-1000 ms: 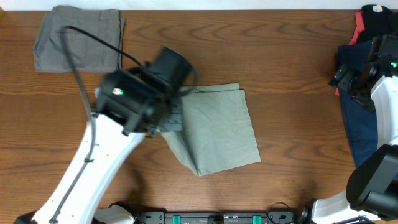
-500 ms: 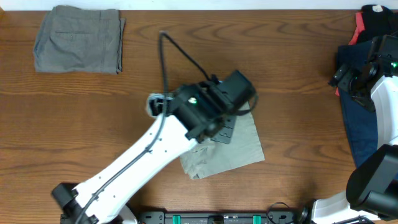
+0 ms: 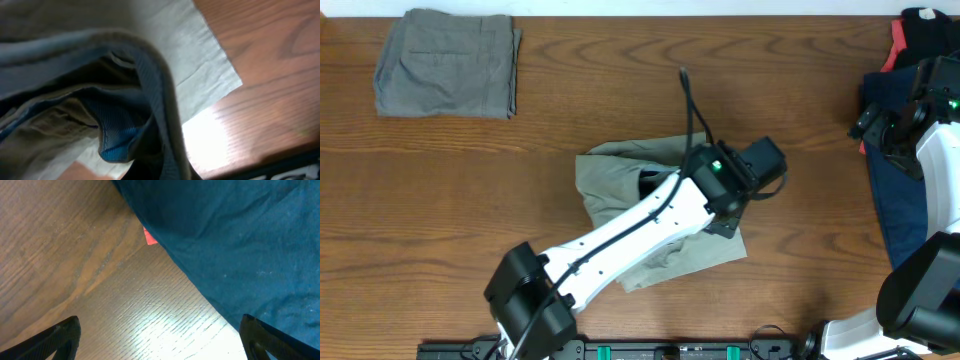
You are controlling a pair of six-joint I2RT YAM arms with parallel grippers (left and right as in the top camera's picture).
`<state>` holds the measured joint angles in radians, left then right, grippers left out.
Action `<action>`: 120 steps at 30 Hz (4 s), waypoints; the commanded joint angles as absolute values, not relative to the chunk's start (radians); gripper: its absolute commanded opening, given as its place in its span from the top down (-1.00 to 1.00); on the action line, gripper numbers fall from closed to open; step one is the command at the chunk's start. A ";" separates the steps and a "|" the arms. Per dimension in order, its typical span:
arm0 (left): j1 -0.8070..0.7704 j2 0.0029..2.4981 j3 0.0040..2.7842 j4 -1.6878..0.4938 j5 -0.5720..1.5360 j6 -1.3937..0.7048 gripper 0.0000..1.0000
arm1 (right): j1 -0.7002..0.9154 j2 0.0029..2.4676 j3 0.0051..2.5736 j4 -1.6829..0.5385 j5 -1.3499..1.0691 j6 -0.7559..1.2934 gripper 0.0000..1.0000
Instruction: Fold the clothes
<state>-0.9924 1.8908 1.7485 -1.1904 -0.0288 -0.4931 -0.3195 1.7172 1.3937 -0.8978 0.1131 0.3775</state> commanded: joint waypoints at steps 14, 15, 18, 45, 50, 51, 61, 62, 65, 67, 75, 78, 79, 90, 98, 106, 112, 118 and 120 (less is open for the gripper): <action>-1.015 1.972 1.753 -1.095 0.039 -0.460 0.88 | -0.321 1.707 1.394 -0.898 0.124 0.365 -0.99; -1.018 1.975 1.752 -1.085 0.039 -0.460 0.88 | -0.321 1.708 1.394 -0.898 0.124 0.365 -0.99; -1.031 1.986 1.748 -1.053 0.039 -0.457 0.88 | -0.321 1.708 1.394 -0.898 0.124 0.365 -0.98; -0.886 1.831 1.764 -1.089 0.008 -0.389 0.23 | -0.321 1.707 1.394 -0.898 0.124 0.365 -0.99; -0.827 1.871 1.715 -0.969 0.008 -0.389 0.48 | -0.321 1.707 1.394 -0.898 0.124 0.365 -0.98; -0.820 1.881 1.702 -0.940 0.008 -0.389 0.48 | -0.321 1.707 1.394 -0.898 0.124 0.365 -0.99; -0.797 2.046 1.686 -0.781 0.019 -0.389 0.88 | -0.320 1.708 1.394 -0.898 0.124 0.365 -0.99; -0.797 2.067 1.686 -0.767 0.019 -0.389 0.88 | -0.320 1.708 1.394 -0.898 0.124 0.365 -0.99; -0.793 2.124 1.686 -0.714 0.019 -0.386 0.88 | -0.320 1.707 1.394 -0.898 0.124 0.365 -0.98; -0.790 2.162 1.686 -0.676 0.019 -0.385 0.89 | -0.320 1.708 1.394 -0.898 0.124 0.365 -0.98; -0.744 2.266 1.686 -0.540 0.011 -0.333 0.88 | -0.319 1.708 1.394 -0.898 0.124 0.365 -0.98; -0.714 2.284 1.686 -0.525 0.011 -0.333 0.88 | -0.320 1.707 1.394 -0.898 0.124 0.365 -0.99; -0.706 2.284 1.686 -0.525 0.011 -0.332 0.88 | -0.319 1.707 1.394 -0.898 0.124 0.365 -0.99; -0.632 1.990 1.718 -0.601 0.011 -0.325 0.87 | -0.320 1.707 1.394 -0.898 0.124 0.365 -0.98; -0.612 1.851 1.717 -0.798 0.011 -0.325 0.87 | -0.319 1.708 1.394 -0.898 0.124 0.365 -0.99; -0.612 1.951 1.649 -0.875 0.012 -0.326 0.87 | -0.319 1.708 1.394 -0.898 0.124 0.365 -0.98; -0.611 2.088 1.635 -0.874 0.031 -0.321 0.87 | -0.319 1.707 1.394 -0.898 0.124 0.365 -0.99; -0.571 2.187 1.635 -0.844 -0.068 -0.289 0.87 | -0.319 1.708 1.394 -0.898 0.124 0.365 -0.98; -0.546 2.200 1.635 -0.829 -0.068 -0.266 0.87 | -0.319 1.707 1.394 -0.898 0.124 0.365 -0.99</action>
